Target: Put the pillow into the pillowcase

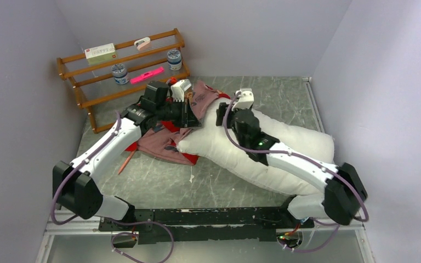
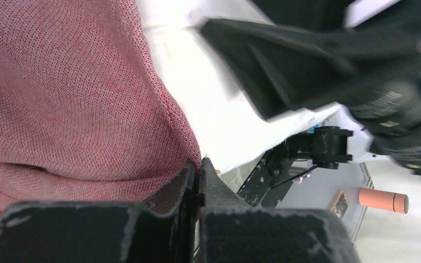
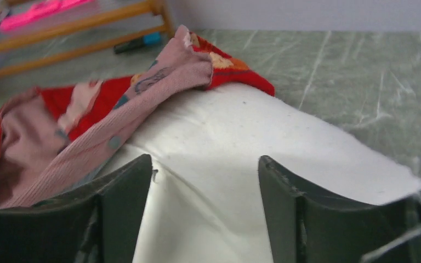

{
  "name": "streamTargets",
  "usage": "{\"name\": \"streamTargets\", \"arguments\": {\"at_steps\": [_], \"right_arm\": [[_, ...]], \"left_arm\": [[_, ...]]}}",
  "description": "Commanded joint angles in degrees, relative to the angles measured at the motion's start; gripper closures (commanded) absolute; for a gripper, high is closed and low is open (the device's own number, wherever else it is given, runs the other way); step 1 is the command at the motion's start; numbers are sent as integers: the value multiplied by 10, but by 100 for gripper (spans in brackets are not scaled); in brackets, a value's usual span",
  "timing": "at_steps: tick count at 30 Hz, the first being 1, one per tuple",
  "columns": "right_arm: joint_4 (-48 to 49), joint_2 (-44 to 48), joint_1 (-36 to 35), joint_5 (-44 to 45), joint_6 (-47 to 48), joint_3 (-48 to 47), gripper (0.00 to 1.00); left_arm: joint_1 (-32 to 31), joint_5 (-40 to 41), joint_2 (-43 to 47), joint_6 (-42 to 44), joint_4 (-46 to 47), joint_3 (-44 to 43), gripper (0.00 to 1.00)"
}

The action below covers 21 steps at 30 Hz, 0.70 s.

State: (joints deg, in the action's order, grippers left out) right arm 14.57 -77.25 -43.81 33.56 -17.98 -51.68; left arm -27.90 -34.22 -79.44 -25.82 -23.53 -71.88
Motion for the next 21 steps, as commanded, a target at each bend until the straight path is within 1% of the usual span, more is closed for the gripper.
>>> {"name": "streamTargets", "arguments": {"at_steps": [1, 4, 5, 6, 7, 9, 14, 17, 19, 21], "right_arm": [[-21, 127, 8, -210, 125, 33, 22], [-94, 167, 8, -323, 218, 19, 20], [-122, 172, 7, -363, 238, 9, 15], [-151, 174, 7, -401, 263, -1, 3], [-178, 177, 6, -439, 292, -5, 1], [-202, 183, -1, -480, 328, -1, 0], [-154, 205, -25, -435, 379, 51, 0], [-134, 185, -45, -412, 412, 67, 0], [-125, 156, -71, -365, 442, 75, 0], [-88, 136, -97, -303, 473, 92, 0]], "left_arm": [[-6, 12, -7, 24, -14, -15, 95], [-6, 18, -7, 22, -9, -16, 95], [-6, 22, -8, 24, -12, -18, 95], [-6, 26, -8, 24, -14, -20, 95], [-6, 29, -8, 25, -15, -22, 95], [-6, 32, -6, 21, -14, -23, 95], [-4, 42, -2, 3, -18, -24, 95], [2, 48, -1, -13, -26, -29, 95], [5, 55, 2, -21, -23, -30, 95], [7, 59, 4, -26, -22, -32, 95]]}}
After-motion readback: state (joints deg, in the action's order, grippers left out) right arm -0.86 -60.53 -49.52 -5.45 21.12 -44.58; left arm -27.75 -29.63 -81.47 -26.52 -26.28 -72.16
